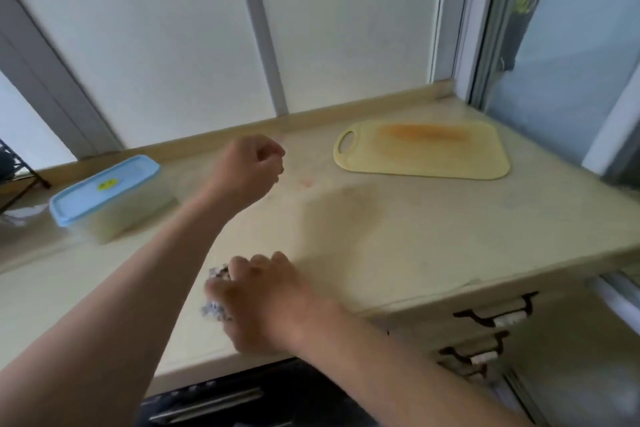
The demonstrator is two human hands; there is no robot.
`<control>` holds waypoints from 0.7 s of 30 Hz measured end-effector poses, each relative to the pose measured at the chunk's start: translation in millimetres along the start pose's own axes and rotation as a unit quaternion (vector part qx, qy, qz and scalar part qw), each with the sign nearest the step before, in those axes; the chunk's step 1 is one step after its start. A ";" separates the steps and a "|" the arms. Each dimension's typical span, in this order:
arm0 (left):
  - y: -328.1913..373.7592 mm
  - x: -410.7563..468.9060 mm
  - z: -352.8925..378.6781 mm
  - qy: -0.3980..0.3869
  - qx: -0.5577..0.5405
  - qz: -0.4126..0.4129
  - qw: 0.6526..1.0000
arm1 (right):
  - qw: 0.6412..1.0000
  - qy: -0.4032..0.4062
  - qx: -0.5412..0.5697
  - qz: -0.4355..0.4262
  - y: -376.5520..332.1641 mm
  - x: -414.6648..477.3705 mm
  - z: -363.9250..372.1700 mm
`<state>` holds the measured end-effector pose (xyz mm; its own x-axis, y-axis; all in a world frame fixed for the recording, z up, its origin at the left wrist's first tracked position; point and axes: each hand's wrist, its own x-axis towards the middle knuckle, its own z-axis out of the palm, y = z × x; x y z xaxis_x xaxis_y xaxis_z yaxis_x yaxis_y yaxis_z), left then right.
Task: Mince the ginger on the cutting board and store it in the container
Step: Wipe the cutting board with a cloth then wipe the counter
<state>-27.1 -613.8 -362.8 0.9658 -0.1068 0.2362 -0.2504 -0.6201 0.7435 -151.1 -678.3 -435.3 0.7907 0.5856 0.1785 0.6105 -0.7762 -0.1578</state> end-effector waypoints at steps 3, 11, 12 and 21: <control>9.9 32.0 26.5 -0.070 0.072 -0.008 0.995 | 0.998 0.004 0.026 0.060 46.0 -22.3 -14.1; 14.5 105.3 117.2 -0.097 0.109 -0.043 0.988 | 0.952 0.070 0.079 0.288 189.1 -104.0 -48.2; 14.6 115.8 125.4 -0.084 0.110 -0.056 0.989 | 0.948 0.090 0.097 0.288 191.8 -108.9 -46.2; 19.8 158.2 155.3 -0.118 0.261 -0.116 0.951 | 0.952 0.126 0.093 0.264 198.4 -112.2 -38.2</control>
<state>131.2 -763.6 -407.9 0.9945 -0.0544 -0.0893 -0.0218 -0.9430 0.3321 -120.4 -906.9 -449.5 0.9675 0.0330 0.2507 0.1479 -0.8781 -0.4550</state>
